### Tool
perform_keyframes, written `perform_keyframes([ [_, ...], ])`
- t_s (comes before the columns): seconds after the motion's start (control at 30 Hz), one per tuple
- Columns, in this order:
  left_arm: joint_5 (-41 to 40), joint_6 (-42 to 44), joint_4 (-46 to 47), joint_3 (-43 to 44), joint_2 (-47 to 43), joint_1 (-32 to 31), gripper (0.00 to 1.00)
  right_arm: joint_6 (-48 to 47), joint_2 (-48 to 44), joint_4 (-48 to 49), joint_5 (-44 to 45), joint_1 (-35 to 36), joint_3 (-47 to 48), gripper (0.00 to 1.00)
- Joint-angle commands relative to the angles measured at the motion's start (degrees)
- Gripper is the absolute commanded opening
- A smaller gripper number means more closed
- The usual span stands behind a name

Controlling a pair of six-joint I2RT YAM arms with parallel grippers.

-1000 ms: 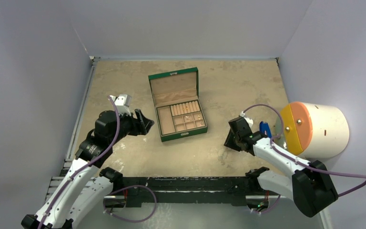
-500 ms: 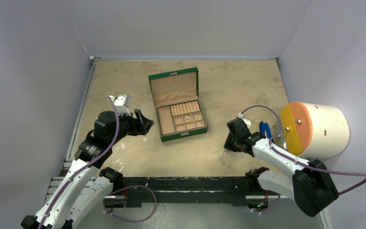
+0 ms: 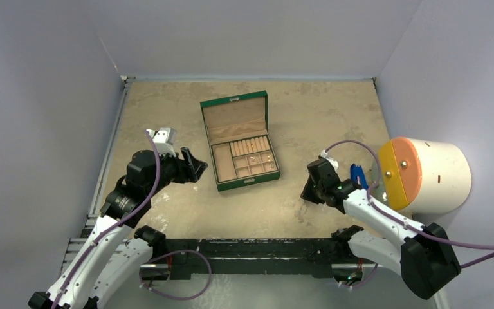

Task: Organize the mixed jewelry

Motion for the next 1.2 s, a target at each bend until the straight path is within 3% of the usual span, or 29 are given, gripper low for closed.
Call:
perform_keyframes([
  [0.0, 0.6, 0.0, 2.4, 1.1, -0.4, 0.3, 0.66, -1.8, -2.2, 0.2, -1.5, 0.9, 3.9, 0.0],
  [0.4, 0.5, 0.0, 2.4, 1.1, -0.3, 0.3, 0.66, -8.3, -1.9, 8.5, -4.7, 4.2, 10.7, 0.0],
  [0.73, 0.4, 0.0, 2.3, 1.1, -0.6, 0.3, 0.66, -11.4, 8.6, 14.0, -6.6, 5.4, 19.5, 0.0],
  [1.17, 0.2, 0.0, 2.3, 1.2, -0.6, 0.3, 0.66, -10.8, 20.8, 20.2, -6.7, 8.0, 23.3, 0.0],
])
